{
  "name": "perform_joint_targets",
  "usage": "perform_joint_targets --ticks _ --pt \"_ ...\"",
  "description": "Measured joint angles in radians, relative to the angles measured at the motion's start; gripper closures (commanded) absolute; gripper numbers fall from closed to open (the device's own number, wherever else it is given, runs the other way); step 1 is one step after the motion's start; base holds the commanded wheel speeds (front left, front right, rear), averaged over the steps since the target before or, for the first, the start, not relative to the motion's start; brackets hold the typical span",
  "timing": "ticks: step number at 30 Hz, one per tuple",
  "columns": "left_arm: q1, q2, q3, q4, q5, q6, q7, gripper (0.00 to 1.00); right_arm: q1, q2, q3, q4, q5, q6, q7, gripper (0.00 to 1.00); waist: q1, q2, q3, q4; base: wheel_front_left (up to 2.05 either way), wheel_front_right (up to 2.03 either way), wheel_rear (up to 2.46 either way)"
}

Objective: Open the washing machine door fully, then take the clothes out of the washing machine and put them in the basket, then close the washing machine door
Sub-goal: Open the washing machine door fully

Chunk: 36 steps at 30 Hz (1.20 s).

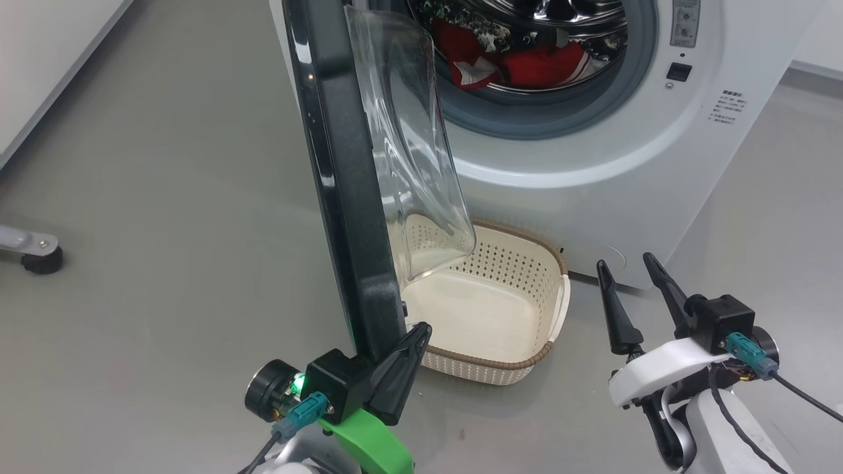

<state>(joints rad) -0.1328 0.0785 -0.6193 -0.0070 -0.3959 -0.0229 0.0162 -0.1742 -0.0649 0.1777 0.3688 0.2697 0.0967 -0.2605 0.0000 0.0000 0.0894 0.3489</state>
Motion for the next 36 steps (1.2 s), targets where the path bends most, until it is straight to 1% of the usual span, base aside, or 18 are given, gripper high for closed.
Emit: perform_joint_targets --ticks 3,5,15,19,25,32,36 --pt "0.0 0.001 0.003 0.005 0.0 0.001 -0.002 1.0 0.0 0.0 -0.002 0.004 -0.001 0.006 0.0 0.0 0.0 0.0 0.0 0.003 0.0 0.0 0.0" --pt "0.0 0.001 0.009 0.009 0.0 0.009 -0.01 1.0 0.0 0.0 -0.005 0.006 -0.001 0.006 0.0 0.0 0.0 0.0 0.0 0.005 0.0 0.0 0.0" --pt "0.006 0.001 0.02 0.02 -0.001 0.011 -0.022 1.0 0.0 0.002 -0.032 0.009 -0.013 0.007 0.0 0.0 0.0 0.0 -0.007 0.027 0.0 0.0 0.0" --pt "0.016 0.001 0.035 0.023 -0.002 0.022 -0.031 1.0 0.0 0.002 -0.033 0.01 -0.017 0.008 0.0 0.0 0.0 0.0 -0.009 0.034 0.0 0.0 0.0" --pt "0.033 0.006 0.072 0.031 -0.013 0.055 -0.04 1.0 0.0 0.002 -0.034 0.009 -0.021 0.008 0.0 0.0 0.0 0.0 -0.013 0.044 0.0 0.0 0.0" --pt "0.036 0.039 0.129 0.036 -0.015 0.077 -0.053 1.0 0.0 0.003 -0.041 0.005 -0.025 0.013 0.0 0.0 0.0 0.0 -0.012 0.056 0.0 0.0 0.0" --pt "0.041 0.048 0.174 0.04 -0.017 0.094 -0.063 1.0 0.0 0.003 -0.042 0.005 -0.026 0.015 0.0 0.0 0.0 0.0 -0.01 0.059 0.0 0.0 0.0"
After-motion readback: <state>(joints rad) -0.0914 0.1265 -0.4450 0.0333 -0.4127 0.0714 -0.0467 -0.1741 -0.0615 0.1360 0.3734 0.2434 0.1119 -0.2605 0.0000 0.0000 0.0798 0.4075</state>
